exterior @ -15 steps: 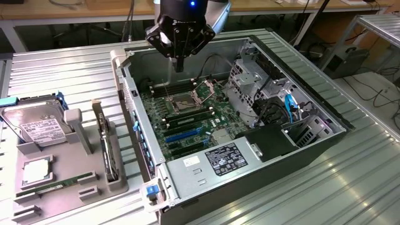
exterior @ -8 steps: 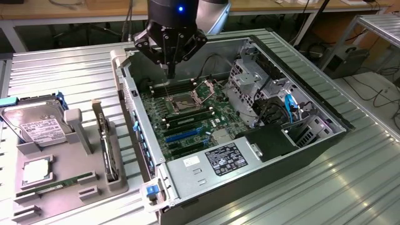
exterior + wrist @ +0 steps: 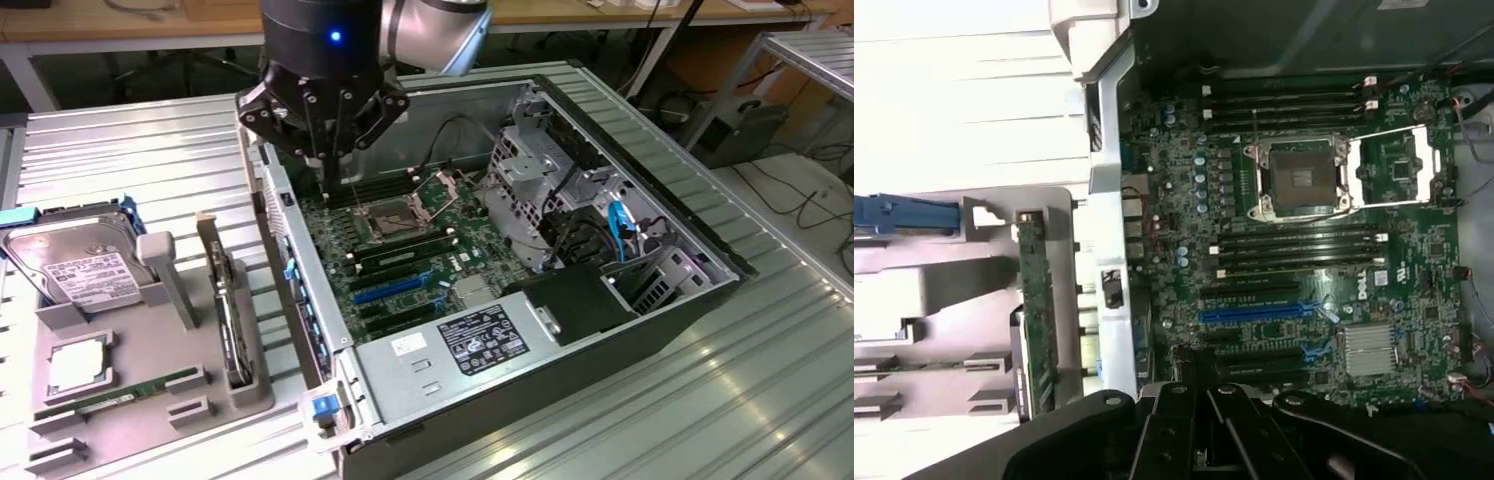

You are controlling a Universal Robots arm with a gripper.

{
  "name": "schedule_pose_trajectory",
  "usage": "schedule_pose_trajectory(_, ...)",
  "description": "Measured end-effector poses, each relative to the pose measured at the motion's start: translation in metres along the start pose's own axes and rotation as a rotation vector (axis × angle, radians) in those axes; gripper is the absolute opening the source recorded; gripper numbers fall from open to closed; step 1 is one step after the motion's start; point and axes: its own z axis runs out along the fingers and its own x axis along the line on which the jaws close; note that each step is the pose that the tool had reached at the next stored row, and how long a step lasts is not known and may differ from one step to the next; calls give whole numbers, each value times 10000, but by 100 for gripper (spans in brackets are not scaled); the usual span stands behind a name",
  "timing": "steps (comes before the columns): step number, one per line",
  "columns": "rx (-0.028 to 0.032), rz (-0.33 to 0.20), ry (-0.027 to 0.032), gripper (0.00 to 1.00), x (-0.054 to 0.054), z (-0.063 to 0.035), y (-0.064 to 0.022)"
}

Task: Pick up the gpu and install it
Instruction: 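Reach for the gpu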

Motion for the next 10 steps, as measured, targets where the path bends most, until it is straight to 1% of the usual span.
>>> schedule_pose_trajectory(4, 40, -3, -3, 11, 177, 9, -46)
schedule_pose_trajectory(6, 65, -2, -5, 11, 286, 19, -60)
schedule_pose_trajectory(7, 93, -5, -6, 11, 397, 32, -70)
schedule_pose_trajectory(8, 112, -2, -9, 11, 474, 44, -77)
schedule_pose_trajectory(10, 135, -5, -11, 11, 564, 59, -85)
